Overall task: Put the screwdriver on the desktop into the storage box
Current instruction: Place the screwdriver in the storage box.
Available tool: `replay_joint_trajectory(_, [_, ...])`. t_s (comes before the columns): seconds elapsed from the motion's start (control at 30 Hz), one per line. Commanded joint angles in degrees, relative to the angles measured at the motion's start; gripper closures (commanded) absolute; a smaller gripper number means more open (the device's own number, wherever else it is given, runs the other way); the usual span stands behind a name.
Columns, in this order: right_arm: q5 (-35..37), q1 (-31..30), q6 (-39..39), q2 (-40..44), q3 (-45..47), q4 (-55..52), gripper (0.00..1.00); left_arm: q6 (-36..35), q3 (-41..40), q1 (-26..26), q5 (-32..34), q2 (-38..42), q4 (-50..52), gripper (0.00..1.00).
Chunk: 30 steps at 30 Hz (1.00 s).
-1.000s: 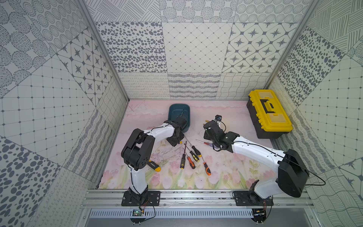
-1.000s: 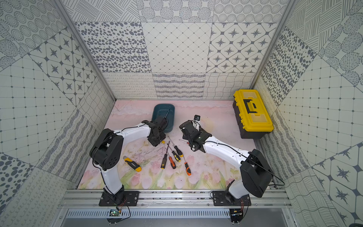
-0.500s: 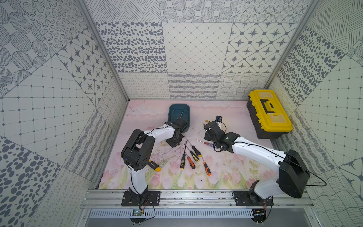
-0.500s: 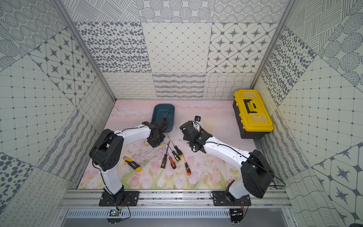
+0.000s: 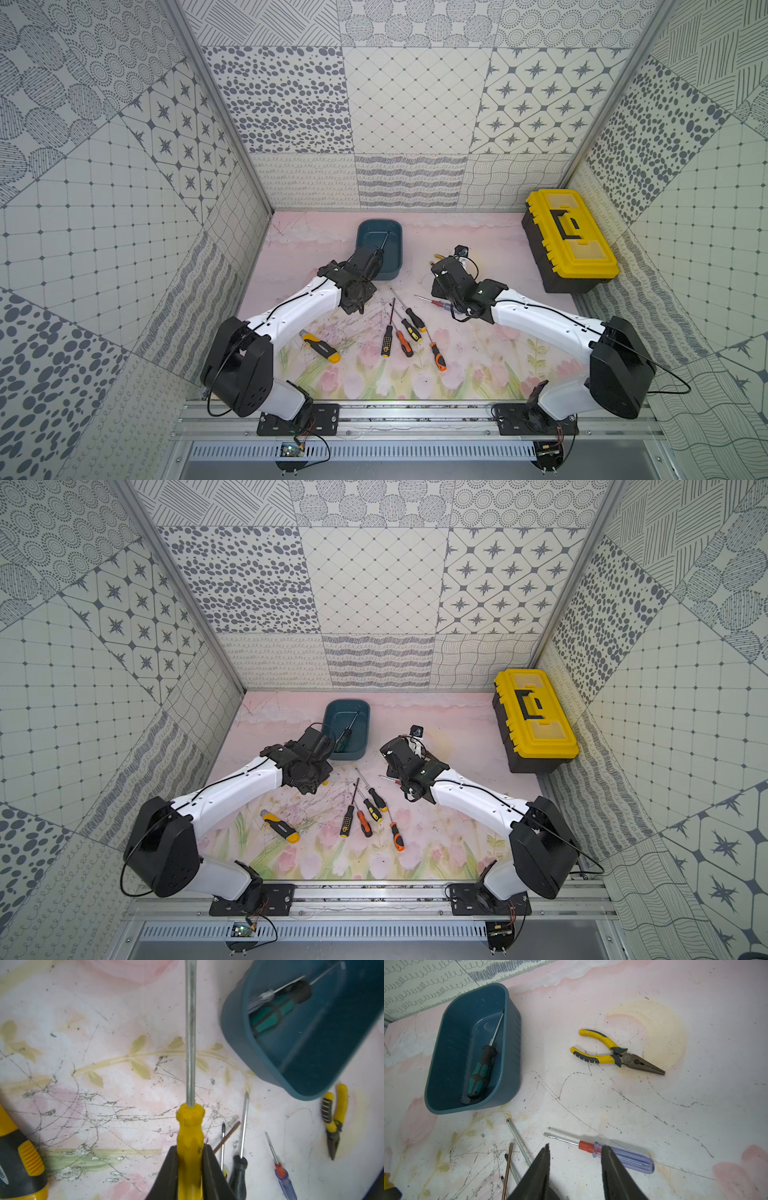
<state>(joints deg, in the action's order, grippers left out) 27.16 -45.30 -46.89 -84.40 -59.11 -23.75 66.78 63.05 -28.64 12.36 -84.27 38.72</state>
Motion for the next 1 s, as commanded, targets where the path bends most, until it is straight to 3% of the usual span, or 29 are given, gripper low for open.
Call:
replay_joint_trajectory(0.0, [-0.44,-0.01,0.83,1.70,0.66,1.65,0.56,-25.24,5.57,0.25,-3.37,0.89,-3.90,1.00])
replay_joint_trajectory(0.27, [0.20,0.05,0.81,3.40,2.08,1.55,0.56,-45.36,27.68,0.65,-10.44,-17.64,1.11,1.00])
replay_joint_trajectory(0.4, [0.78,0.08,-0.21,5.38,3.66,1.03,0.56,-51.35,38.74,0.68,-11.83,-28.50,6.01,1.00])
replay_joint_trajectory(0.57, [1.27,0.09,-1.00,6.33,4.88,0.76,0.56,-54.86,48.17,0.69,-8.82,-37.23,10.83,1.00])
replay_joint_trajectory(0.97, [1.66,0.07,-2.06,6.40,5.62,-0.26,0.56,-61.75,51.56,0.94,-1.98,-44.57,13.59,1.00])
